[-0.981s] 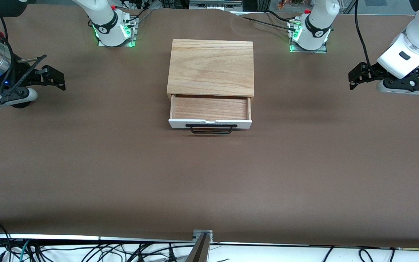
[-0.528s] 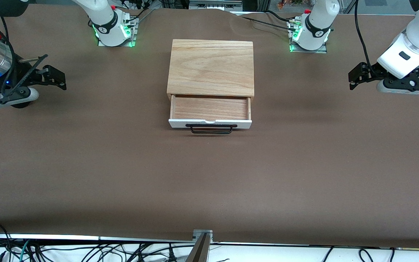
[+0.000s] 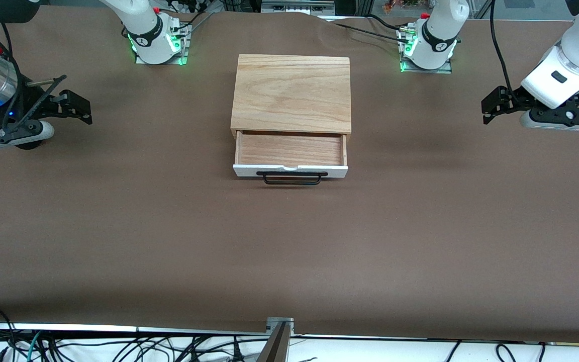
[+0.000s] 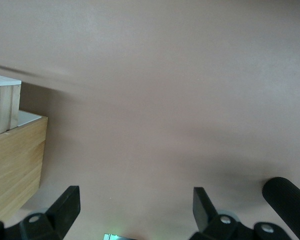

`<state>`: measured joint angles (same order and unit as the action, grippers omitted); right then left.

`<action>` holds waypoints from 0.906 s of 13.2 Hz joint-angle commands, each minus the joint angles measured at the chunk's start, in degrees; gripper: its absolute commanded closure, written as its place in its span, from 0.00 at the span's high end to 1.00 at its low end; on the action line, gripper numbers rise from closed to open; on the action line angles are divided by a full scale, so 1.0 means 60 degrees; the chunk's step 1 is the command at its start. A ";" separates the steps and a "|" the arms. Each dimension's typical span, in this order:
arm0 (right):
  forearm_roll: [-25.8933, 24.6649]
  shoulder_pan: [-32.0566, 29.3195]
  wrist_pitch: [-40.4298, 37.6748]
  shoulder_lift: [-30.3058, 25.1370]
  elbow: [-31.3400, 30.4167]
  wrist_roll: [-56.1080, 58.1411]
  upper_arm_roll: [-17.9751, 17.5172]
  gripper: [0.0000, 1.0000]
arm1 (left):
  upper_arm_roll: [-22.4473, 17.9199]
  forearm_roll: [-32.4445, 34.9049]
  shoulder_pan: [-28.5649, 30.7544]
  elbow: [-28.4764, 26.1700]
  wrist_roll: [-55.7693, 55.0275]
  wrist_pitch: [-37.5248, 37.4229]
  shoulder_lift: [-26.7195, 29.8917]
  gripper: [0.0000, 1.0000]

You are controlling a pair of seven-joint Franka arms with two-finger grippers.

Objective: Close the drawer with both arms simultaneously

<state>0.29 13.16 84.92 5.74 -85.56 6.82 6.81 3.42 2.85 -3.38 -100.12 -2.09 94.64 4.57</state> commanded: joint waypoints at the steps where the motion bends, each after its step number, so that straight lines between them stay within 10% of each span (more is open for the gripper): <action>1: -0.0035 0.0019 -0.0120 -0.0064 -0.0008 -0.0170 -0.0037 1.00 | 0.0001 0.0169 -0.0110 0.0149 -0.0121 -0.0113 -0.0044 1.00; 6: 0.1103 0.0121 0.0287 0.0622 0.0021 -0.0315 -0.0037 1.00 | 0.0045 -0.0778 -0.0418 0.0514 -0.0047 -0.0084 -0.0657 1.00; 12: 0.3258 0.1277 0.2570 0.2832 0.0051 -0.1543 -0.0066 1.00 | 0.0221 -0.3446 -0.1264 0.2066 -0.0033 0.0923 -0.3598 1.00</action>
<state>16.58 18.69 96.46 18.29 -86.34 1.30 6.36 4.67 -15.26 -8.25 -94.22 -2.05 98.85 -9.49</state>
